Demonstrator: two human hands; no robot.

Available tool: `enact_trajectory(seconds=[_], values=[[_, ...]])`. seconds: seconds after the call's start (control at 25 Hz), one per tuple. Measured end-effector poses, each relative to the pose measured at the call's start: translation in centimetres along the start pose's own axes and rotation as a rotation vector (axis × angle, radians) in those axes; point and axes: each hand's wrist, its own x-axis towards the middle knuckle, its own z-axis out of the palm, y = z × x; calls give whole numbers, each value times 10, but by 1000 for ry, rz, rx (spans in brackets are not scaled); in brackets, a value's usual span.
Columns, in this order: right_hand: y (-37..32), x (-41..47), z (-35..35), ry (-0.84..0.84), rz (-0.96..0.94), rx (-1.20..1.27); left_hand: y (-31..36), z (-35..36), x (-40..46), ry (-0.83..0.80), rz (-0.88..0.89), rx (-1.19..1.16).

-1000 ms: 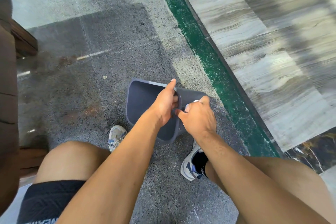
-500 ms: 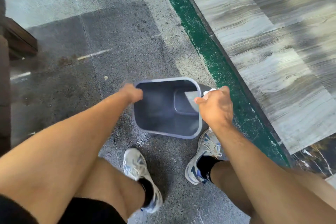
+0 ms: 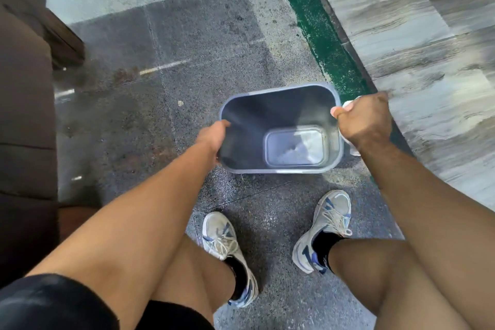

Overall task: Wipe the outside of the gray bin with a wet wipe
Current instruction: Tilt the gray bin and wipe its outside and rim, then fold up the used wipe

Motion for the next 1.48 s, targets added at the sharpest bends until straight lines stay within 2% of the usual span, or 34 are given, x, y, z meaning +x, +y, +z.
enact_trajectory(seconds=[0.32,0.4,0.6,0.8,0.92,1.0,1.08,1.16,1.24,1.28,1.32,1.48], values=[[-84,-27,85,-262,-42,53,-30,-81,18,766,-84,-28],[-100,-31,103,-288,-56,39,-39,-91,26,889,-114,-47],[-117,-31,120,-299,-46,27,-48,-93,30,979,-147,18],[-111,-32,115,-290,21,90,-40,-83,31,982,-186,132],[-101,-37,110,-277,45,212,-29,-77,20,980,-178,307],[-93,-43,97,-271,94,330,-19,-71,12,943,-44,400],[-91,-54,81,-267,183,503,-8,-60,0,817,111,411],[-91,-69,66,-281,333,778,1,-44,-18,533,149,172],[-88,-86,49,-336,401,1013,5,-24,-58,90,28,-122],[-88,-96,38,-354,386,1098,5,-16,-79,-69,0,-178],[-88,-106,26,-364,348,1154,5,-9,-98,-164,9,-195],[-74,-152,-11,-383,227,1259,-3,-6,-154,-351,140,-315]])
